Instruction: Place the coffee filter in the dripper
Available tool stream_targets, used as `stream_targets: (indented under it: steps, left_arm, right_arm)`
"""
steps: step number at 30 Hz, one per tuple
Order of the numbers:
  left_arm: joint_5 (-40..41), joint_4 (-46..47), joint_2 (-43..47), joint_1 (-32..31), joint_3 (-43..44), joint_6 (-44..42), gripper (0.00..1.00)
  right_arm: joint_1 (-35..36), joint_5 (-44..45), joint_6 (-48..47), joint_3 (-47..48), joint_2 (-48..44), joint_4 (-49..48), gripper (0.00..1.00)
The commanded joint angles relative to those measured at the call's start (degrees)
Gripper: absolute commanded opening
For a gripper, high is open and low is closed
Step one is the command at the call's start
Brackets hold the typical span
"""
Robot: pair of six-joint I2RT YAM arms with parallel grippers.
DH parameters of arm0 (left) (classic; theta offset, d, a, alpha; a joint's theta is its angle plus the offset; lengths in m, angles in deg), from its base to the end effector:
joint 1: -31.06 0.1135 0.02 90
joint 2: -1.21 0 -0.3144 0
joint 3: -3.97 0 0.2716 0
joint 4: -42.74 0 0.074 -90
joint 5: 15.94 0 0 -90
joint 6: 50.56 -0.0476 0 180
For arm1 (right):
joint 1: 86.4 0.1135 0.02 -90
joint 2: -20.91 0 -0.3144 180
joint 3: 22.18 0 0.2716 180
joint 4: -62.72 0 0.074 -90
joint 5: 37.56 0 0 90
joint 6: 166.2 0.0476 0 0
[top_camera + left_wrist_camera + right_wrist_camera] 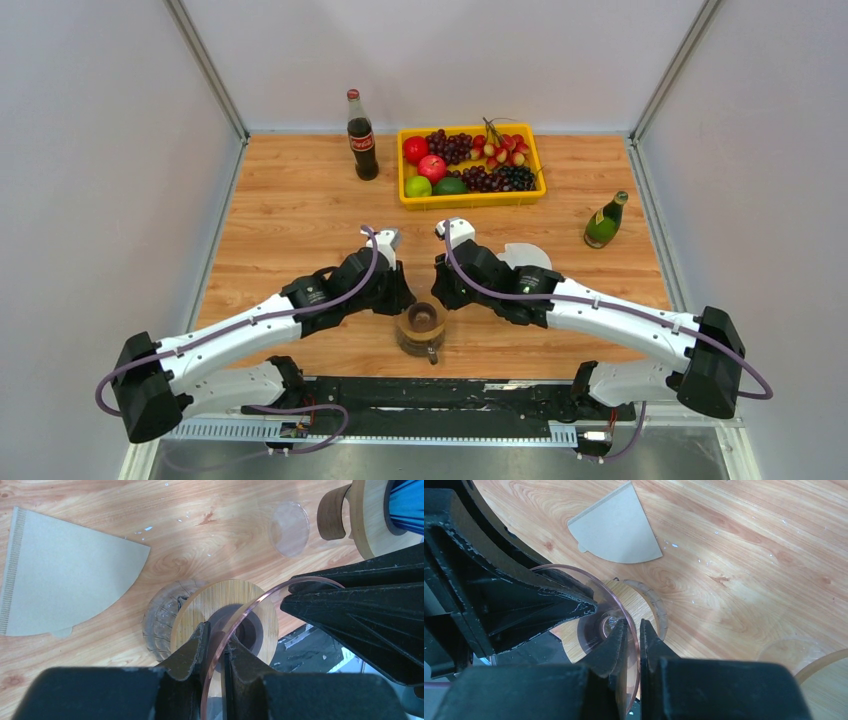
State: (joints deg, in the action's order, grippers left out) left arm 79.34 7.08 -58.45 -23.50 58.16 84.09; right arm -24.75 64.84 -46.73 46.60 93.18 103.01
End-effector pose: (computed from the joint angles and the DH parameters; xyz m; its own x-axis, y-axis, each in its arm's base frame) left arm 0.1329 -0.1791 0.2791 -0.8132 -0.0642 -0.5784 0.2805 0.8276 -0.4863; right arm 0.1431 0.2436 0.3131 -0.6727 -0.2348 -0.7017 -0.5226 0.8221 0.2259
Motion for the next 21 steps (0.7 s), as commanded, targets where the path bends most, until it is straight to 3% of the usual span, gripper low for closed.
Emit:
stream_targets:
  steps: [1, 14, 21]
  left_arm:
    - [2.7, -6.4, -3.9, -0.6, -2.6, -4.2, 0.0]
    - [2.3, -16.0, -4.1, -0.6, -1.7, -4.5, 0.0]
    - [1.3, -18.2, -5.7, -0.6, -1.7, -4.6, 0.0]
  right_arm:
    - [-1.7, 6.1, -2.0, -2.9, 3.4, 11.8, 0.05]
    - [-1.5, -3.7, -1.2, -6.7, 6.7, 11.5, 0.07]
    - [-1.6, -4.6, 0.6, -9.6, 7.7, 11.8, 0.06]
